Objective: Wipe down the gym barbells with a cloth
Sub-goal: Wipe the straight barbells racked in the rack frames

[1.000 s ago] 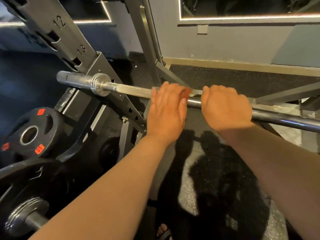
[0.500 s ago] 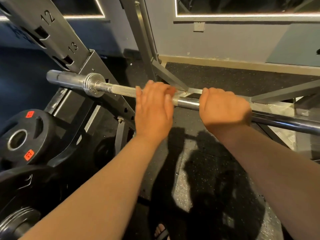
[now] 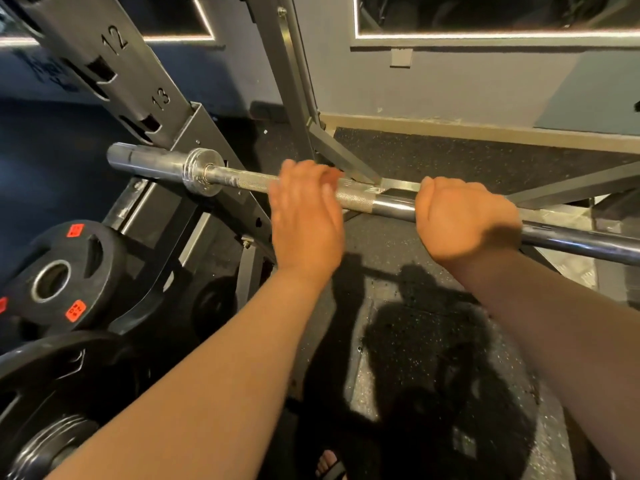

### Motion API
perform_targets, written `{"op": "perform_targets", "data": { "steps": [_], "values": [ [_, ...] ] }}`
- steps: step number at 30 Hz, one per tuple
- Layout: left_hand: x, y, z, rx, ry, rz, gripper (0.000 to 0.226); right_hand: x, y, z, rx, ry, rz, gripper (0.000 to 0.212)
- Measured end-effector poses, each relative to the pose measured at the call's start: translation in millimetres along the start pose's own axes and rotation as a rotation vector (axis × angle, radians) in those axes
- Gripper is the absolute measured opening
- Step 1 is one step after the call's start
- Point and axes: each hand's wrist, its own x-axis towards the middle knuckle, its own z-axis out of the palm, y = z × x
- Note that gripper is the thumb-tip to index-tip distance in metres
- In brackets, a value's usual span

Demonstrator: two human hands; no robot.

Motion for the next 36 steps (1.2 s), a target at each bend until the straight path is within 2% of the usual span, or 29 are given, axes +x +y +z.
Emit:
{"op": "perform_targets", "data": {
  "steps": [2, 4, 6, 9, 11, 13, 15, 19, 21, 23, 28, 30, 32, 36],
  "values": [
    [5, 5, 5, -0.080, 0.097, -0.209, 0.029, 1, 0, 1, 0.018, 0.015, 0.000, 0.039],
    [4, 24, 17, -0.115, 0.101, -0.294, 0.030, 2, 0, 1, 0.052, 0.016, 0.017, 0.042],
    [-5, 40, 25, -0.117, 0.044, -0.171, 0.029, 2, -2, 0, 0.105, 0.006, 0.050, 0.046],
    [-18, 31, 16, -0.105, -0.109, 0.136, 0.031, -1, -4, -6, 0.127, -0.002, 0.075, 0.044],
    [-12, 9, 5, -0.004, -0.118, 0.180, 0.036, -4, -6, -10, 0.123, 0.006, 0.074, 0.037],
    [-1, -8, -3, 0.043, -0.012, 0.044, 0.035, -5, -7, -12, 0.123, 0.006, 0.086, 0.036],
    [8, -15, -5, -0.015, 0.097, -0.119, 0.029, -3, -7, -11, 0.122, -0.002, 0.090, 0.035],
    [12, 1, 7, -0.087, 0.129, -0.276, 0.024, 2, -7, -7, 0.087, -0.033, 0.103, 0.030],
    [19, 6, 8, -0.062, 0.128, -0.304, 0.023, 9, -12, -6, 0.092, -0.014, 0.145, 0.038],
    [23, 2, 4, -0.038, 0.102, -0.284, 0.022, 14, -25, -9, 0.138, 0.000, 0.145, 0.047],
    [16, -2, -5, 0.038, 0.019, -0.206, 0.025, 19, -44, -15, 0.175, -0.008, 0.112, 0.040],
    [4, 5, -2, 0.114, -0.012, -0.135, 0.031, 19, -45, -17, 0.167, -0.032, 0.135, 0.037],
    [-5, 11, 3, 0.080, -0.055, -0.040, 0.038, 19, -46, -20, 0.174, -0.048, 0.158, 0.037],
    [6, -16, -4, 0.014, -0.104, 0.161, 0.028, 17, -47, -23, 0.175, -0.053, 0.168, 0.030]
  ]
}}
